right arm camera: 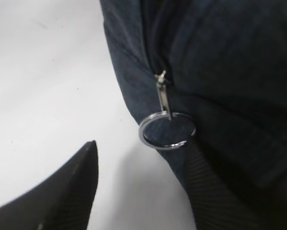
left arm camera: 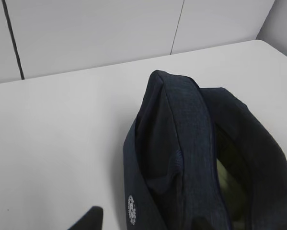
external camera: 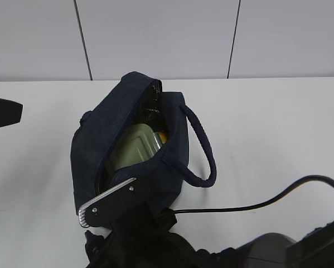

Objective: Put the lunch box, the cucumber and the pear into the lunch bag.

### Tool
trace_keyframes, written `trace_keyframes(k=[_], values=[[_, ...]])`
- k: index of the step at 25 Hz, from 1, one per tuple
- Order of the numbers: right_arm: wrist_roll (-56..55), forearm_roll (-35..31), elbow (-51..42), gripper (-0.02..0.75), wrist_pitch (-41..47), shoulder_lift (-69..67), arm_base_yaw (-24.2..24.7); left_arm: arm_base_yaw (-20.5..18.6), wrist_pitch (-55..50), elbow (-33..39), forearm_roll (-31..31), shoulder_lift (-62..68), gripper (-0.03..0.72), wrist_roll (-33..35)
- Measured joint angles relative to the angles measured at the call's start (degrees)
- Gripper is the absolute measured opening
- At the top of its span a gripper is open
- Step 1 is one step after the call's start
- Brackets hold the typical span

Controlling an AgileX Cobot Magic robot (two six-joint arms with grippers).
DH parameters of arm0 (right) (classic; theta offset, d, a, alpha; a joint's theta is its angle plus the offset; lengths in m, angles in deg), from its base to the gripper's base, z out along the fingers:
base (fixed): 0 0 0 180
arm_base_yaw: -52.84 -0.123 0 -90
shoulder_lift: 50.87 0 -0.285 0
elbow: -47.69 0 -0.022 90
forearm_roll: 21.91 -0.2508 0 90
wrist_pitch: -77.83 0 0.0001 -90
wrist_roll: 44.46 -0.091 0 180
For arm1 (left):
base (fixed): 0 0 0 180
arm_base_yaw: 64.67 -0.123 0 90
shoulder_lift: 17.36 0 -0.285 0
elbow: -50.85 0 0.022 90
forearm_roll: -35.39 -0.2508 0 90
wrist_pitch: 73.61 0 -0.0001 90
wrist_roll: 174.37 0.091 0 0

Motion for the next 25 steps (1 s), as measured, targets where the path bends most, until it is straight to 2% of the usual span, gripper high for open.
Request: trace_keyframes(k=[9,15,21,25], values=[[3.42,-3.33,-0.37,0.452,0.68,1.45,0.0,0.0,0.06,0.0,0.0,0.0,0.336,0.0],[4.33,-2.96,-0.37,0.452,2.96,1.91,0.0,0.0,0.06,0.0,0.0,0.0,0.335,0.0],[4.45,-2.38,-0.74,0.452,3.57,1.92,-1.98,0.0,0.06,0.0,0.0,0.0,0.332,0.0],[5.65,-4.68,-0.95,0.452,2.55,2.02,-2.23,0.0,0.06,0.0,0.0,0.0,0.33,0.0]])
